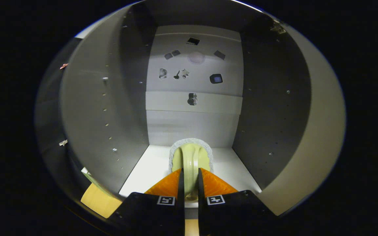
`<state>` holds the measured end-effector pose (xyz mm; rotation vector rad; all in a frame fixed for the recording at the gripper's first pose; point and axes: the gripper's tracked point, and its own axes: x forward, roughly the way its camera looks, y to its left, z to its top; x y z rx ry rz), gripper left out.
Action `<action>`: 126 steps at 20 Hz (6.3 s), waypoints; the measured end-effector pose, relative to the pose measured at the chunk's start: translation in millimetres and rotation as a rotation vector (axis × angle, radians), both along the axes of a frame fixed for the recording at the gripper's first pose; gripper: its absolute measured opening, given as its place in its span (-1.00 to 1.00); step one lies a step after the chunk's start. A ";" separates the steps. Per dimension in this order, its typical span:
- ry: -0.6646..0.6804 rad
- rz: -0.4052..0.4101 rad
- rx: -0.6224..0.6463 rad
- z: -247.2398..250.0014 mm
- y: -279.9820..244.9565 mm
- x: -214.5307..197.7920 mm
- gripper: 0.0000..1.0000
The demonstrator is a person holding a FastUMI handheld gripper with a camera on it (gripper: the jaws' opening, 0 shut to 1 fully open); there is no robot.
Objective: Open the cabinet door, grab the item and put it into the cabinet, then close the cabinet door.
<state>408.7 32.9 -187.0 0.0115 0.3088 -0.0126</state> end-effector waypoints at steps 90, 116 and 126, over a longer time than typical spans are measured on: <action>-0.211 0.187 0.134 117.0 -183.4 -378.4 0.92; -0.241 0.287 0.059 113.1 3.8 -325.8 0.99; -0.264 0.125 0.033 127.7 -19.0 -322.4 0.93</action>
